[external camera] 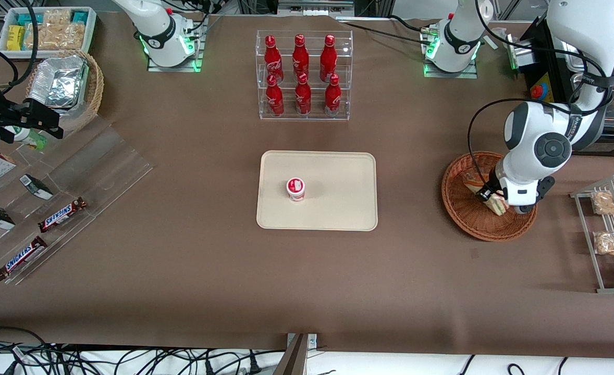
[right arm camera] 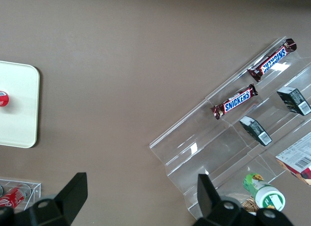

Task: Place sandwich from basket to tray
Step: 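Close the left gripper on the wrapped sandwich and lift it, then carry the sandwich with the left gripper over to the cream tray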

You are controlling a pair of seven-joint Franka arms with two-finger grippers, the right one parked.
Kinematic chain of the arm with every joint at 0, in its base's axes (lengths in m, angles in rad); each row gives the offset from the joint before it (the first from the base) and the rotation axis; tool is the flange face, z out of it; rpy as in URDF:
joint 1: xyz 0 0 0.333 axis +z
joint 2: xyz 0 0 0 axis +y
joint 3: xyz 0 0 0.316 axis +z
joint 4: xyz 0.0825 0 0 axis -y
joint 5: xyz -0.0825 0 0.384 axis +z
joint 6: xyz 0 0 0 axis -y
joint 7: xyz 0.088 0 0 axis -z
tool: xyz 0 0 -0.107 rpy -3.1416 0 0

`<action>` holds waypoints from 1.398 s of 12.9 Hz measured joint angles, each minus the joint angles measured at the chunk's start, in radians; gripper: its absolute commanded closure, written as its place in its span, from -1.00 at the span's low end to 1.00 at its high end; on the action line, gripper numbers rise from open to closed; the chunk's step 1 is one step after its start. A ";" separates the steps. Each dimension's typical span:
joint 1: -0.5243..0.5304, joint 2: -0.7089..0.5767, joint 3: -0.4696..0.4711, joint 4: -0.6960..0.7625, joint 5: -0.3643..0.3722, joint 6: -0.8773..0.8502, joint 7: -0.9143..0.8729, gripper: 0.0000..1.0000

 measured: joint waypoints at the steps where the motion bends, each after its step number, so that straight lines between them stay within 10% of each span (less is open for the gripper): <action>1: 0.000 -0.002 -0.001 0.000 0.000 0.000 0.000 0.24; 11: -0.003 -0.042 -0.179 0.367 0.055 -0.535 0.180 0.23; 18: -0.029 0.013 -0.397 0.465 0.041 -0.527 0.226 0.21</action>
